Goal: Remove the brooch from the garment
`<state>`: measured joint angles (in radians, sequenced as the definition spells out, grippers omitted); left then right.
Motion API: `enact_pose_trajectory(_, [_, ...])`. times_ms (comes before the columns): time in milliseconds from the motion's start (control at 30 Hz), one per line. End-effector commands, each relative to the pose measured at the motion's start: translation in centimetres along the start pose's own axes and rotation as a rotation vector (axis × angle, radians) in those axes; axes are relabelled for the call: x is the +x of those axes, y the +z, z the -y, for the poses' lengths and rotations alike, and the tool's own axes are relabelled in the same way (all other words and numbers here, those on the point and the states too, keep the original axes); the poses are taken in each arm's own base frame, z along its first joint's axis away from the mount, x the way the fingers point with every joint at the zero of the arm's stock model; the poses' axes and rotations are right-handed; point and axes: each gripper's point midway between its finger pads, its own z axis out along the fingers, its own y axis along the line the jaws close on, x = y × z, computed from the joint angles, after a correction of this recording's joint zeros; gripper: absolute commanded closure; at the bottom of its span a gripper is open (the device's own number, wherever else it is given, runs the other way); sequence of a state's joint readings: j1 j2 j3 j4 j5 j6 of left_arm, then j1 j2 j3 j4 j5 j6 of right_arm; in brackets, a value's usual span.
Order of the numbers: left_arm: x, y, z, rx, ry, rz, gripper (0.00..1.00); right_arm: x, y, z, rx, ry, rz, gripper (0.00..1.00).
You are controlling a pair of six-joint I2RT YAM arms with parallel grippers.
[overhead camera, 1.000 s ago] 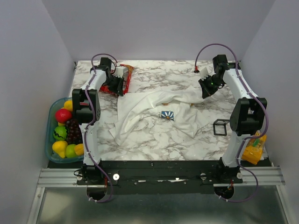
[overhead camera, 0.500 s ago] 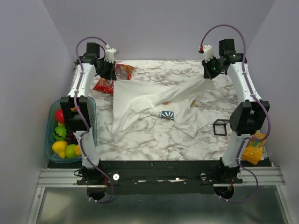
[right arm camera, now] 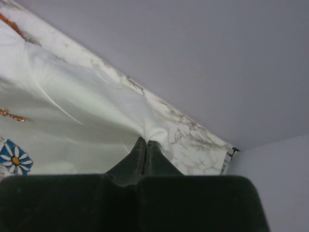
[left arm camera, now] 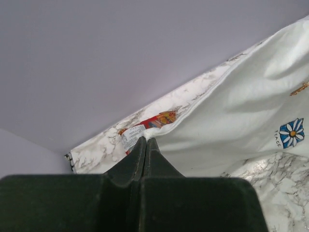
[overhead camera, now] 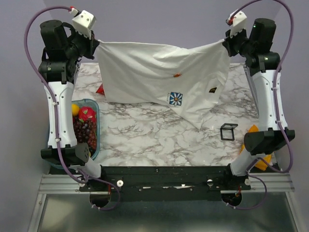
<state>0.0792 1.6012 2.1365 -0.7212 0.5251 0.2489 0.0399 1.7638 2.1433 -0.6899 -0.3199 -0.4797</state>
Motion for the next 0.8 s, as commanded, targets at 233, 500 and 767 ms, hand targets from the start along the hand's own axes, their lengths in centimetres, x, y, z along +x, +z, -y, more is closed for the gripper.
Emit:
enact_pose_trajectory(233, [-5.4, -10.6, 3.4, -0.138, 0.132, 0.223, 1.0, -9.4, -17.0, -2.3, 0.109, -0.138, 0.309, 1.0])
enact_pose_trajectory(500, [-7.4, -18.1, 5.9, -0.249, 0.246, 0.347, 1.0, -10.1, -25.4, -6.2, 0.108, -0.206, 0.422, 0.99])
enact_pose_trajectory(767, [-11.1, -22.6, 7.1, -0.302, 0.309, 0.45, 1.0, -14.8, -31.5, -6.4, 0.184, -0.229, 0.603, 1.0])
